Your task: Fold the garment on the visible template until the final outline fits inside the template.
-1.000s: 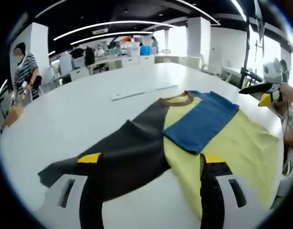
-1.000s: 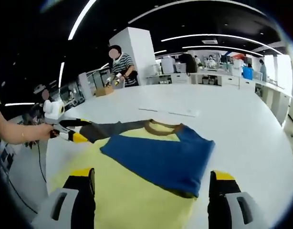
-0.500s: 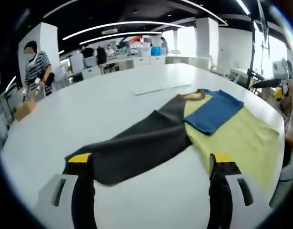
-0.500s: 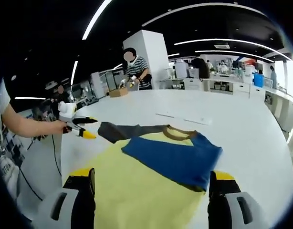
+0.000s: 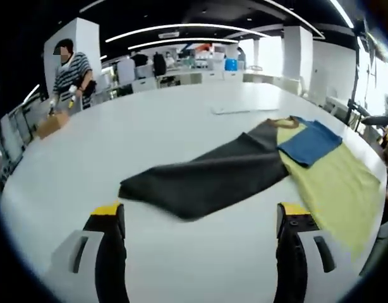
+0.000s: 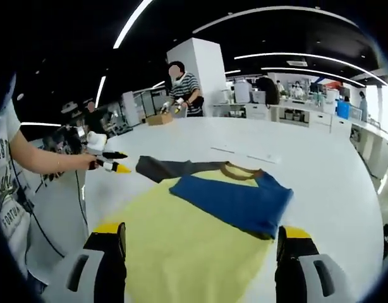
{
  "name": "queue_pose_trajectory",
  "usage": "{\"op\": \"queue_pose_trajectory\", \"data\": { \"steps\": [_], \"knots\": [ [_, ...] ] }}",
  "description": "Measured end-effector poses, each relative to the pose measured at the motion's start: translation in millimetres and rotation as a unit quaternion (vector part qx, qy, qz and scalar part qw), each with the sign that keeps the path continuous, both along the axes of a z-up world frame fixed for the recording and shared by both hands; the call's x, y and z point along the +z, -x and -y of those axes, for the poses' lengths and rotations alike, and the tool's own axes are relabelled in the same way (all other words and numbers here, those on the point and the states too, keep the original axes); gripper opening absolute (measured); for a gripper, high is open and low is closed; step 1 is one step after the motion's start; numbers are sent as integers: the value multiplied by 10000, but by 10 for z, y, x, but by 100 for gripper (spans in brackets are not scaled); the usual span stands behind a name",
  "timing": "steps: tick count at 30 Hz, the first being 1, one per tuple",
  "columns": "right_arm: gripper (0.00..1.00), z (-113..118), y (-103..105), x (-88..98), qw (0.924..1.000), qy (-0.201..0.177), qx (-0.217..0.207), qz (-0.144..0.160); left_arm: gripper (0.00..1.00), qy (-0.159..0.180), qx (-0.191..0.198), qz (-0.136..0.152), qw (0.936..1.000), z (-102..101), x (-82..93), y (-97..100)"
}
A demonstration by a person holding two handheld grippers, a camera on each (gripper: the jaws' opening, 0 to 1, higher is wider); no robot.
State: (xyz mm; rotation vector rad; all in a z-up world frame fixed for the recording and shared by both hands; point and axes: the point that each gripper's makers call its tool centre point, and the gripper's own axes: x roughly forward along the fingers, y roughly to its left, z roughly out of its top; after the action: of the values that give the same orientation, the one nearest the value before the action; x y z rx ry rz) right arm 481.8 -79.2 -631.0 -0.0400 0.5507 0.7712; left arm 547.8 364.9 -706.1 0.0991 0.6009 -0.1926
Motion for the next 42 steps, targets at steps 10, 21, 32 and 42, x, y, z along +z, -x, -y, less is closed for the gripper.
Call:
{"op": "queue_pose_trajectory", "data": {
  "steps": [10,21,32,42],
  "knots": [
    [99,17,113,-29,10000,6,-52,-29,82,-101,349,-115,9993,-234,-162,-36],
    [99,113,167,-71,9997,35,-234,-65,60,217,523,-158,9983,-202,-227,-105],
    [99,199,209,-100,9992,109,-382,-98,26,591,676,-351,9953,-129,-301,-223],
    [99,272,216,-121,9984,202,-507,-120,1,796,825,-584,9917,-105,-401,-232]
  ]
}}
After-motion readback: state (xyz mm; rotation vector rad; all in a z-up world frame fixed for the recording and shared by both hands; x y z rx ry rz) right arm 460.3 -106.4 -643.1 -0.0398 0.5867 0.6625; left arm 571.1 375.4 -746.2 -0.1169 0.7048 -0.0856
